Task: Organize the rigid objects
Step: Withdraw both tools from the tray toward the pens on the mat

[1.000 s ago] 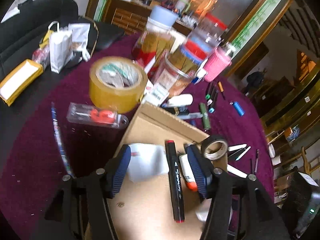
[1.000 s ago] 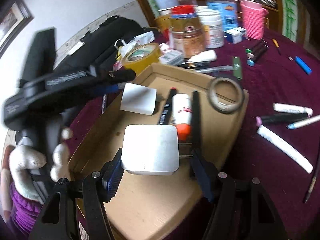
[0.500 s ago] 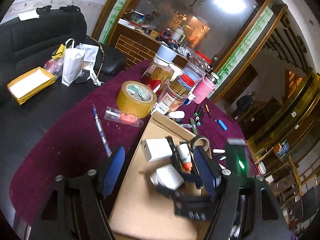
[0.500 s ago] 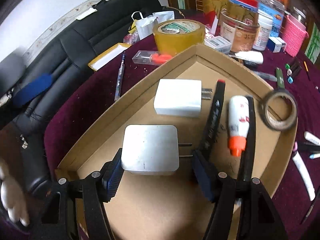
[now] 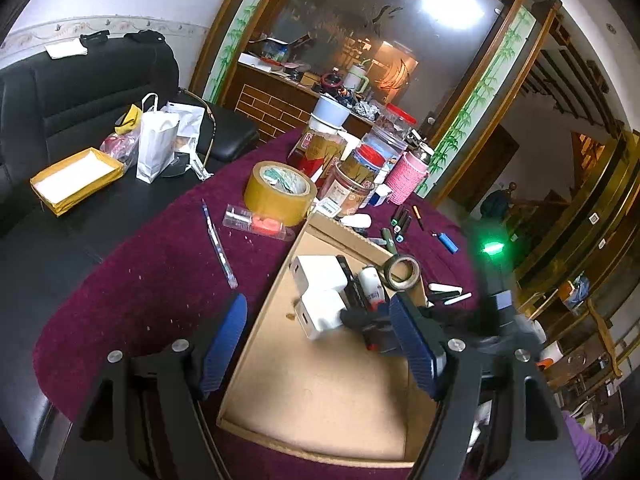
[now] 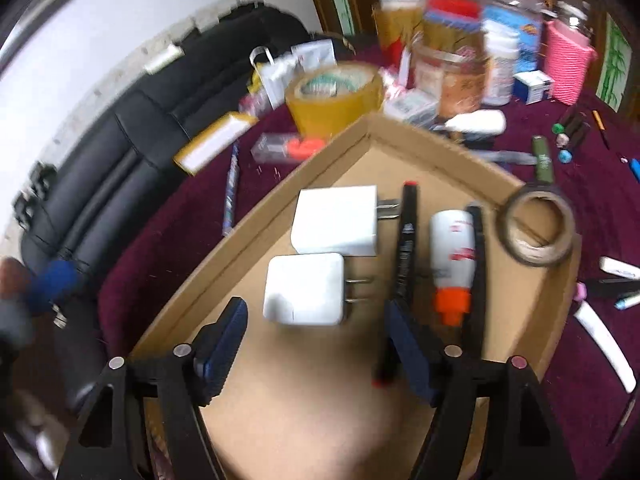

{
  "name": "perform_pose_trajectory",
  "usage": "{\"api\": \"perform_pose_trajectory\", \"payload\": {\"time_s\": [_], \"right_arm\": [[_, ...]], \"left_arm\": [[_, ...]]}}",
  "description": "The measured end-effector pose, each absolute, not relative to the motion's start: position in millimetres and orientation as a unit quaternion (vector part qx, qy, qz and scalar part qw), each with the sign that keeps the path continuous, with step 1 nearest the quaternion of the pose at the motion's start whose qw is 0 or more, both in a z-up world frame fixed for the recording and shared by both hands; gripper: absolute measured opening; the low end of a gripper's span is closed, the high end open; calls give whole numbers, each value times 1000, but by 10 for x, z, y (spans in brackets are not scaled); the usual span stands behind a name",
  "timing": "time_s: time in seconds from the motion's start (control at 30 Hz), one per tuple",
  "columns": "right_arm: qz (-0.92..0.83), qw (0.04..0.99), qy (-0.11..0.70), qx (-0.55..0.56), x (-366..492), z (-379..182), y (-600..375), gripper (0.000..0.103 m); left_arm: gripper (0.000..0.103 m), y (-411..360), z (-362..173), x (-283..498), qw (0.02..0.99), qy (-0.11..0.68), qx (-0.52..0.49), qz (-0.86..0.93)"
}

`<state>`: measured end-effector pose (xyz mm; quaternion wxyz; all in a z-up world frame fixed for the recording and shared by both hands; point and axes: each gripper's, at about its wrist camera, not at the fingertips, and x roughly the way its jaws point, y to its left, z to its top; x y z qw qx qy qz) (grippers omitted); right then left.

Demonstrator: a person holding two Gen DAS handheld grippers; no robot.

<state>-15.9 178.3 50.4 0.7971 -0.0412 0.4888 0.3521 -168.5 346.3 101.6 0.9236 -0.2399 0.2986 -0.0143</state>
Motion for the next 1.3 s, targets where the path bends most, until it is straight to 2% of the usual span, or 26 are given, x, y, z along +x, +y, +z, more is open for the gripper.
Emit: {"api": "perform_pose_trajectory", "payload": {"time_s": [0.27, 0.5, 0.7, 0.97, 1.3], "right_arm": [[289, 838, 452, 99, 379, 844, 755, 81], [270, 818, 487, 146, 990, 663, 781, 83], [322, 762, 543, 146, 932, 438, 1065, 83], [261, 813, 504, 129, 836, 611, 801, 83], [277, 809, 497, 148, 585, 671, 804, 83]], "left_arm": [[74, 3519, 826, -1947, 919, 294, -263, -7], [74, 3681, 718, -2143, 911, 298, -284, 13], [74, 3747, 655, -2137, 908, 301, -291, 14], [74, 3611, 559, -2080, 906, 311, -289, -8], [74, 3376, 662, -2087, 914, 315, -255, -10]]}}
